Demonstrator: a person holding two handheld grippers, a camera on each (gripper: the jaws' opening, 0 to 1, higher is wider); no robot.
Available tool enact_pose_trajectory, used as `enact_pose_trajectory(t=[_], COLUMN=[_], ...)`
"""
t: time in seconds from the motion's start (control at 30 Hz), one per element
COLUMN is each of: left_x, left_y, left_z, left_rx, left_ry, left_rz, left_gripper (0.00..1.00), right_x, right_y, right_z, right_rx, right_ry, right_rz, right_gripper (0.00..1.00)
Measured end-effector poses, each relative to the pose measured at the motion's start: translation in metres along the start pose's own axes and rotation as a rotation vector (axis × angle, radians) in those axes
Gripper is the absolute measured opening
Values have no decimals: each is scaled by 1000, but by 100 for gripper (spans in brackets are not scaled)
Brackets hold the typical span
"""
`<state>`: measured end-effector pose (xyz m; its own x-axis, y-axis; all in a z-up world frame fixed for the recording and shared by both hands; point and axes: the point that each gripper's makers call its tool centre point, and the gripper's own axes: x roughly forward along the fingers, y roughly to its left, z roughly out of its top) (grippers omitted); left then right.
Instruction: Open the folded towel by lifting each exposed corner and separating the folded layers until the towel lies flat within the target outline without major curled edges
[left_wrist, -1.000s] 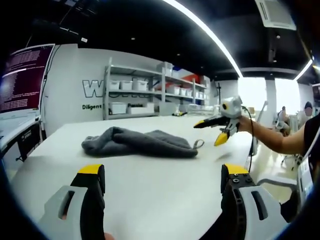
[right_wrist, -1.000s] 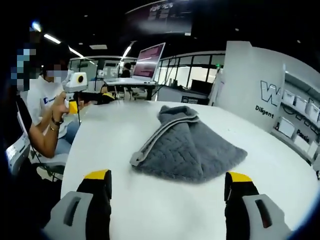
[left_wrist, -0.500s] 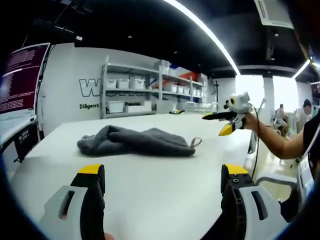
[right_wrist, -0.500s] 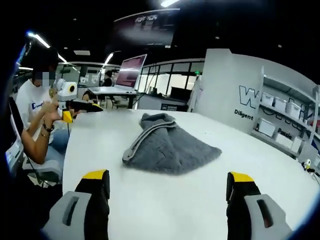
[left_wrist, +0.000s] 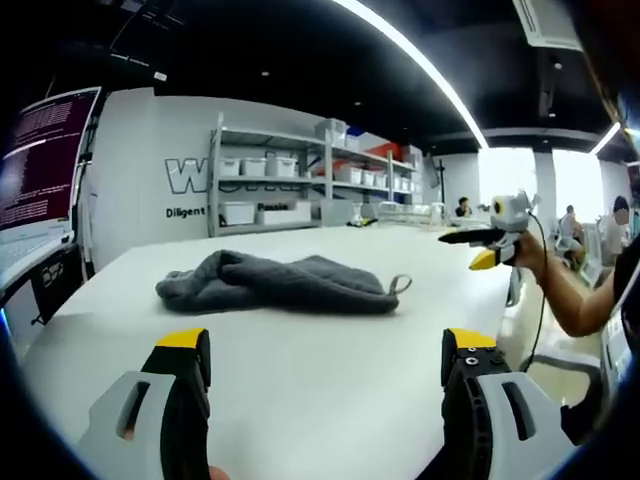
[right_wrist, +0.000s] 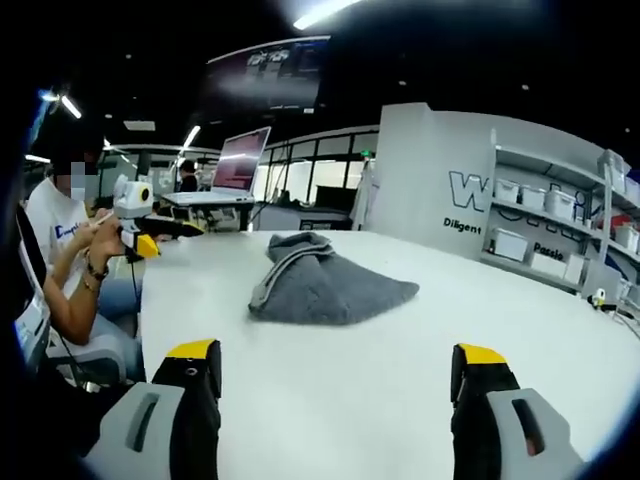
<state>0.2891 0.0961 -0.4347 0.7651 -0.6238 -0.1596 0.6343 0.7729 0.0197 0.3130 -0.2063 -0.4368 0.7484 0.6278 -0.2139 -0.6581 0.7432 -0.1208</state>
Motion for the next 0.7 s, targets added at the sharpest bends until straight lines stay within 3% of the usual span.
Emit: enact_pose_trajectory(t=[0.13, 0.23, 0.3, 0.5, 0.7], left_x=[3, 8, 10, 15, 20], left_y=[-3, -5, -8, -6, -11], left_z=[1, 3, 0, 5, 8], left_rx=[6, 14, 32, 36, 42], left_ry=[2, 6, 26, 19, 28], left_rz=[8, 9, -11, 12, -1], left_gripper=[95, 95, 95, 95, 95], right_x=[-8, -14, -17, -22, -26], right_y=[1, -3, -9, -9, 4], right_z=[-13, -24, -25, -25, -21], right_rx=[14, -24, -22, -27, -43], right_ry=[2, 18, 16, 26, 29], right_rz=[-3, -7, -21, -12, 25], right_gripper=[99, 99, 98, 98, 96])
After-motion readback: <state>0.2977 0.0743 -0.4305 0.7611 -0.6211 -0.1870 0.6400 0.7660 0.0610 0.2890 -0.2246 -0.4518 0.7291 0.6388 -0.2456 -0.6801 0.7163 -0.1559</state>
